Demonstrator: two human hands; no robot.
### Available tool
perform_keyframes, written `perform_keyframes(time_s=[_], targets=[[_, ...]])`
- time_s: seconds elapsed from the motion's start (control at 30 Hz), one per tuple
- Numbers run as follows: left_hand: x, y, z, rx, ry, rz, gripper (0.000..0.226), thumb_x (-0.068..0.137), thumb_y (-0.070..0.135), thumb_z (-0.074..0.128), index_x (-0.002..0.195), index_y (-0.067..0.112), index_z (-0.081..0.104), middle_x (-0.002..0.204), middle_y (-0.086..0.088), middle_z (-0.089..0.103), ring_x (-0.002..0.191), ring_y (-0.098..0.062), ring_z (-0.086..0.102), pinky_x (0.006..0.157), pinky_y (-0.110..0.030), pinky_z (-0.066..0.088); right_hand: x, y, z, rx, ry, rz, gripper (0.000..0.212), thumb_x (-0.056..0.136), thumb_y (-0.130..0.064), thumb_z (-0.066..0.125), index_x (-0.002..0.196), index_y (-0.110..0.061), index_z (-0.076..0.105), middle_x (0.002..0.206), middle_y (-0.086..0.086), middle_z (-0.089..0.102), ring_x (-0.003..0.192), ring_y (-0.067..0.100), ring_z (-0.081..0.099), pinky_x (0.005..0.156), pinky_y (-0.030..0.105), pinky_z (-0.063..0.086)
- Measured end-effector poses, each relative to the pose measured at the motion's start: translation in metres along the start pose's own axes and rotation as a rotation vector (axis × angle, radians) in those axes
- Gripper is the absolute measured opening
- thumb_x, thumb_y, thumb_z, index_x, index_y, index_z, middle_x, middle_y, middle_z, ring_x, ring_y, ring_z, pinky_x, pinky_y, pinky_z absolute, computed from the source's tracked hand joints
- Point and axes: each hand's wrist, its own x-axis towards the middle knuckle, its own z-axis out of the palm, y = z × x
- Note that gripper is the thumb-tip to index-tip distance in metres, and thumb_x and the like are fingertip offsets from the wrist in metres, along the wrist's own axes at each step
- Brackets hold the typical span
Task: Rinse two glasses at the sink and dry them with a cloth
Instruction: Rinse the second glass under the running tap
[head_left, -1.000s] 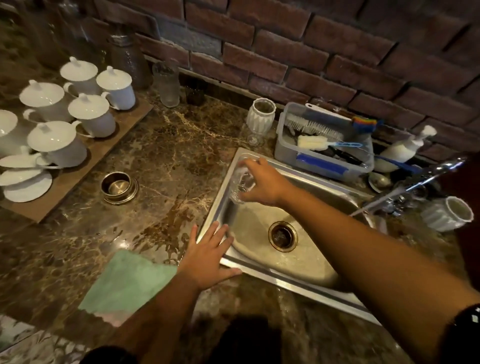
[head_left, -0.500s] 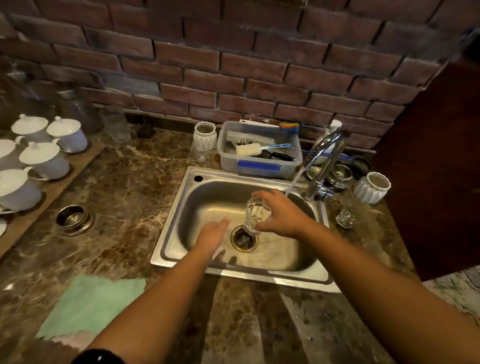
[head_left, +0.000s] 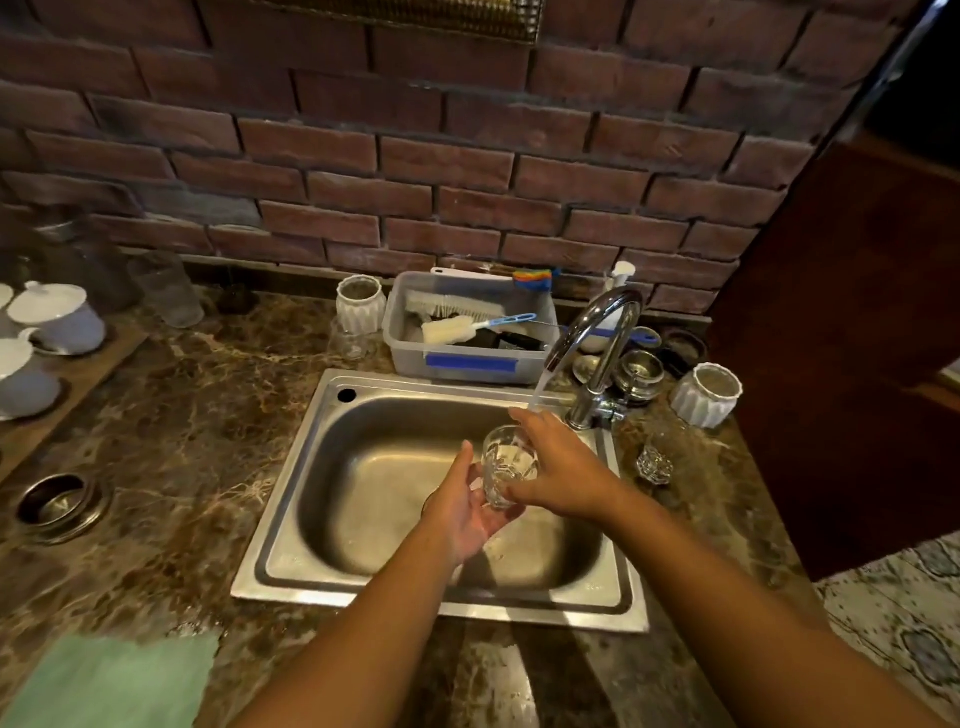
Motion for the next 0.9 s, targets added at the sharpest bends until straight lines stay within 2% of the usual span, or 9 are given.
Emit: perform_keyframes(time_s=[0.1, 0.17, 0.27, 0.33, 0.43, 0.5, 0.7, 0.77, 0.9], targets=[[0.006, 0.001, 0.008, 0.024, -0.018, 0.003, 0.053, 0.102, 0.052, 0.046, 0.125, 0.008, 0.065, 0.121, -0.021, 0.072, 0.122, -0.037, 0.063, 0.109, -0.051, 0.047, 0.004, 0.008, -0.001, 0.044, 0.006, 0.011, 0.101, 0.072, -0.03, 0.082, 0.155, -0.019, 0.025, 0.15, 0.004, 0.039, 0.133, 0.019, 0.044, 0.098, 0.02, 0.038], [0.01, 0.002, 0.013, 0.048, -0.028, -0.002, 0.052, 0.103, 0.05, 0.043, 0.124, 0.008, 0.066, 0.117, -0.018, 0.074, 0.123, -0.036, 0.062, 0.11, -0.05, 0.045, 0.007, 0.011, -0.004, 0.071, 0.001, 0.013, 0.1, 0.073, -0.029, 0.082, 0.155, -0.019, 0.025, 0.149, 0.003, 0.039, 0.132, 0.017, 0.043, 0.099, 0.02, 0.038], [0.019, 0.001, 0.018, 0.061, -0.018, -0.01, 0.05, 0.103, 0.049, 0.045, 0.123, 0.009, 0.067, 0.102, -0.014, 0.078, 0.109, -0.031, 0.066, 0.094, -0.042, 0.051, 0.013, 0.018, -0.005, 0.148, -0.026, 0.031, 0.096, 0.067, -0.034, 0.083, 0.149, -0.022, 0.035, 0.138, 0.0, 0.05, 0.122, 0.012, 0.053, 0.102, 0.028, 0.048], [0.027, -0.001, 0.017, 0.043, -0.002, -0.019, 0.048, 0.102, 0.048, 0.048, 0.124, 0.01, 0.067, 0.102, -0.014, 0.078, 0.105, -0.03, 0.067, 0.089, -0.04, 0.052, 0.016, 0.025, -0.005, 0.218, -0.027, 0.059, 0.091, 0.062, -0.038, 0.084, 0.141, -0.023, 0.041, 0.128, -0.003, 0.057, 0.109, 0.011, 0.063, 0.091, 0.038, 0.058], [0.036, -0.005, 0.017, 0.017, 0.025, -0.024, 0.048, 0.101, 0.049, 0.051, 0.122, 0.009, 0.068, 0.104, -0.015, 0.078, 0.106, -0.03, 0.066, 0.089, -0.038, 0.052, 0.018, 0.03, -0.008, 0.257, -0.029, 0.063, 0.089, 0.07, -0.022, 0.085, 0.146, -0.021, 0.038, 0.118, -0.01, 0.056, 0.1, 0.009, 0.064, 0.083, 0.029, 0.06], [0.04, -0.006, 0.019, -0.002, 0.039, -0.019, 0.047, 0.101, 0.048, 0.051, 0.12, 0.01, 0.069, 0.102, -0.015, 0.078, 0.103, -0.028, 0.066, 0.086, -0.037, 0.053, 0.02, 0.034, -0.009, 0.279, -0.02, 0.053, 0.075, 0.073, -0.019, 0.084, 0.138, -0.02, 0.046, 0.11, -0.011, 0.061, 0.096, 0.008, 0.065, 0.082, 0.032, 0.06], [0.047, -0.005, 0.023, 0.006, 0.035, -0.041, 0.051, 0.096, 0.056, 0.051, 0.107, 0.01, 0.069, 0.099, -0.014, 0.072, 0.079, -0.022, 0.064, 0.06, -0.026, 0.044, 0.026, 0.044, -0.011, 0.358, -0.016, 0.037, 0.065, 0.07, -0.032, 0.082, 0.128, -0.026, 0.054, 0.111, -0.01, 0.068, 0.101, 0.007, 0.067, 0.089, 0.041, 0.058], [0.05, -0.004, 0.024, 0.016, 0.037, -0.035, 0.052, 0.095, 0.057, 0.051, 0.108, 0.009, 0.067, 0.104, -0.014, 0.069, 0.075, -0.02, 0.063, 0.056, -0.025, 0.044, 0.026, 0.045, -0.01, 0.371, 0.005, 0.012, 0.061, 0.07, -0.039, 0.08, 0.126, -0.028, 0.058, 0.113, -0.012, 0.067, 0.103, 0.004, 0.066, 0.093, 0.04, 0.056], [0.05, -0.001, 0.032, 0.045, 0.067, -0.021, 0.048, 0.095, 0.055, 0.053, 0.11, 0.012, 0.068, 0.087, -0.007, 0.07, 0.067, -0.015, 0.06, 0.056, -0.023, 0.042, 0.024, 0.05, -0.01, 0.286, 0.052, -0.069, 0.07, 0.072, -0.052, 0.069, 0.135, -0.025, 0.055, 0.132, -0.008, 0.058, 0.119, 0.007, 0.057, 0.102, 0.038, 0.05]])
